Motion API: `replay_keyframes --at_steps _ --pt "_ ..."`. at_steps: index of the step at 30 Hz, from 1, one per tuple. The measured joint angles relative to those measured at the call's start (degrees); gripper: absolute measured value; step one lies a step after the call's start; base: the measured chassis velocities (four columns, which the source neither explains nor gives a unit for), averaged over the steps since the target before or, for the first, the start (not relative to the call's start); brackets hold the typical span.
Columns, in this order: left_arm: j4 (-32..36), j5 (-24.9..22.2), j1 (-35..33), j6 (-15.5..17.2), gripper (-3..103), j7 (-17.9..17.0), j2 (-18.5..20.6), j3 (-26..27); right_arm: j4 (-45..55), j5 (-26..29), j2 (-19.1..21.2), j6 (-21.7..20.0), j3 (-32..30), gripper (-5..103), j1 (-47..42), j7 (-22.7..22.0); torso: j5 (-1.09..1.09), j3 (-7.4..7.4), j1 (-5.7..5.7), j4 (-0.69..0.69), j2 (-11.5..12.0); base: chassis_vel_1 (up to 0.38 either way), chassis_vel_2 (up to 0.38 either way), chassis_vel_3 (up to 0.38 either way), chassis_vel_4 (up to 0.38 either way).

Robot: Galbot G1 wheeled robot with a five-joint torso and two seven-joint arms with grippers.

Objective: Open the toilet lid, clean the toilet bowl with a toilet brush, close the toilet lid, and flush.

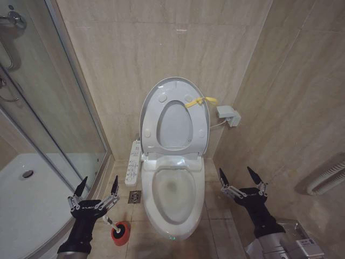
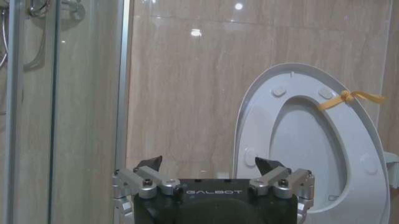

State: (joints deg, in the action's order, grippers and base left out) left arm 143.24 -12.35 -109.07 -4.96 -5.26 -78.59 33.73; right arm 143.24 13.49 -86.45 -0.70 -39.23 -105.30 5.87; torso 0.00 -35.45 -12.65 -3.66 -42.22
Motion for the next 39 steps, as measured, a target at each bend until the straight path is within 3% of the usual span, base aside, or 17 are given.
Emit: replay_keyframes --at_steps 20,24,25,28,29,31,36,39 --pt "0.0 0.0 0.0 0.0 100 0.0 0.0 0.0 -0.2 0.2 0.5 -0.6 -0.1 100 0.5 -0.2 0.0 0.0 0.0 -0.01 0.0 0.0 0.0 0.0 0.0" --pt "0.0 0.0 0.0 0.0 100 0.0 0.0 0.0 -3.4 2.8 4.7 -7.1 -1.0 100 4.8 -2.9 0.0 0.0 0.0 0.01 0.0 0.0 0.0 0.0 0.0" --pt "0.0 0.0 0.0 0.0 100 0.0 0.0 0.0 -3.4 2.8 4.7 -7.1 -1.0 100 4.8 -2.9 0.0 0.0 0.0 0.01 0.0 0.0 0.0 0.0 0.0" --pt "0.0 0.0 0.0 0.0 100 0.0 0.0 0.0 -6.7 5.5 9.0 -13.7 -2.0 100 9.3 -5.7 0.01 0.0 0.0 0.01 0.0 0.0 0.0 0.0 0.0" --pt "0.0 0.0 0.0 0.0 100 0.0 0.0 0.0 -6.7 5.5 9.0 -13.7 -2.0 100 9.3 -5.7 0.01 0.0 0.0 0.01 0.0 0.0 0.0 0.0 0.0" --pt "0.0 0.0 0.0 0.0 100 0.0 0.0 0.0 -9.3 7.6 12.5 -19.1 -2.8 100 12.8 -7.9 0.02 -0.01 0.0 0.01 0.0 0.0 0.0 0.0 0.0" --pt "0.0 0.0 0.0 0.0 100 0.0 0.0 0.0 -12.4 10.1 16.6 -25.2 -3.8 100 17.0 -10.5 0.02 -0.01 0.0 0.03 0.0 0.0 0.0 0.0 0.0" --pt "0.0 0.0 0.0 0.0 100 0.0 0.0 0.0 -12.7 10.4 17.0 -25.9 -3.9 100 17.4 -10.8 0.01 -0.01 0.0 -0.01 0.0 0.0 0.0 0.0 0.0"
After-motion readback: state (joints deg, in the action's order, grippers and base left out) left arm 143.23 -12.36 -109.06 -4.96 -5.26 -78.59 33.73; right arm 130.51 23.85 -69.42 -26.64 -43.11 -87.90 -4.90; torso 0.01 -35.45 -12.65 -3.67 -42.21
